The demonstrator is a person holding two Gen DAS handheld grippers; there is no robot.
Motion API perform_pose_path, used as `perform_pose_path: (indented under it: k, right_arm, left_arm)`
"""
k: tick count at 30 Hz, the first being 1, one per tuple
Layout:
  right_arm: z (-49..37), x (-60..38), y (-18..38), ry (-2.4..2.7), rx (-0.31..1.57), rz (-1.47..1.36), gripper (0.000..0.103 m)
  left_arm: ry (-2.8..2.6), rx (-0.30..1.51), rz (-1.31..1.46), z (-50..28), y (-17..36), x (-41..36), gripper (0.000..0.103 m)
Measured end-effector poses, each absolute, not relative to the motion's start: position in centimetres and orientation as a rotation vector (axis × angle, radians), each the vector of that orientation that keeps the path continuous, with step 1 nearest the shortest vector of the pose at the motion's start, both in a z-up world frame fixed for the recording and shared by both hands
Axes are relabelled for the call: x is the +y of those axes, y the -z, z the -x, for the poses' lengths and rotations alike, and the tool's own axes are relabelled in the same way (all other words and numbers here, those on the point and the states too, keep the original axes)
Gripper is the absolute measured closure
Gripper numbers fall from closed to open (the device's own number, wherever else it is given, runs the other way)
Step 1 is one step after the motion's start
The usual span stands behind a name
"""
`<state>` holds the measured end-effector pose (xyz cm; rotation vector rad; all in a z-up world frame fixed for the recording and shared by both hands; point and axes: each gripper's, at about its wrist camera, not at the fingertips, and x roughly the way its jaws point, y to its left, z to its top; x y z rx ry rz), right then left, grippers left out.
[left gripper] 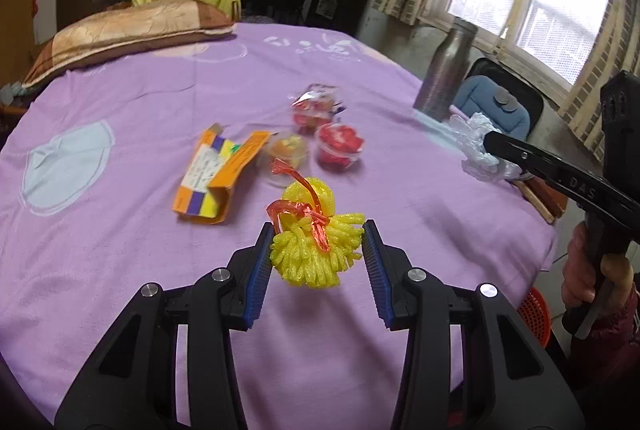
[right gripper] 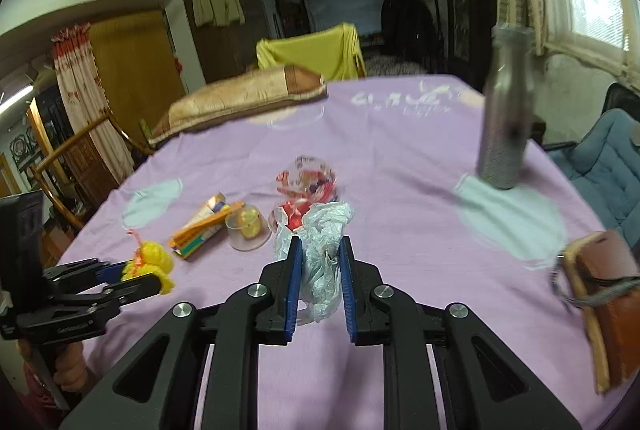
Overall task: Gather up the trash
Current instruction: 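Grasp the yellow mesh netting with the left gripper while the right grasps the white tissue, then carry netting and tissue to the red wastebasket and open both grippers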
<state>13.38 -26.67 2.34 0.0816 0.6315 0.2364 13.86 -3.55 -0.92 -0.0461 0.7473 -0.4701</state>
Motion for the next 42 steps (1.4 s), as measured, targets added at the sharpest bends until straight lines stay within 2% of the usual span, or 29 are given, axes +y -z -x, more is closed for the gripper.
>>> perform_pose_path:
  k: [9, 19, 27, 32, 37, 38, 39, 40, 42]
  right_arm:
    - [-5.6, -31.5, -5.2, -0.142, 0.521, -0.100, 0.084]
    - [2.9, -38.4, -5.3, 0.009, 0.463, -0.150, 0.084]
    - [9.9, -45.4, -3.0, 0.172, 0.446, -0.236, 0.083]
    - [13.2, -50.2, 0.9, 0.286, 0.514, -0.303, 0.083]
    - [14.2, -54.2, 6.7, 0.340, 0.643, -0.392, 0.073]
    - [14.2, -55.0, 8.1, 0.355, 0.675, -0.410, 0.065]
    - [14.1, -55.7, 9.5, 0.361, 0.715, -0.433, 0.051]
    - [14.2, -56.2, 10.4, 0.365, 0.728, -0.454, 0.047]
    - [15.1, -57.4, 11.3, 0.386, 0.706, -0.511, 0.046]
  left_arm:
    - [0.570, 0.675, -0.020, -10.3, -2.2, -9.1, 0.059]
    - [0.753, 0.642, -0.100, -5.4, -3.8, -17.4, 0.059]
    - [0.921, 0.675, -0.192, -1.6, -2.8, -25.1, 0.059]
    - [1.009, 0.698, -0.265, 0.6, -1.7, -29.8, 0.059]
    - [1.088, 0.728, -0.322, 2.3, -0.3, -34.7, 0.059]
    - [1.102, 0.736, -0.334, 2.5, 0.1, -35.7, 0.059]
    - [1.110, 0.744, -0.344, 2.7, 0.4, -36.6, 0.059]
    - [1.120, 0.758, -0.360, 2.8, 0.9, -37.7, 0.059]
    - [1.138, 0.778, -0.382, 3.1, 1.7, -39.2, 0.059]
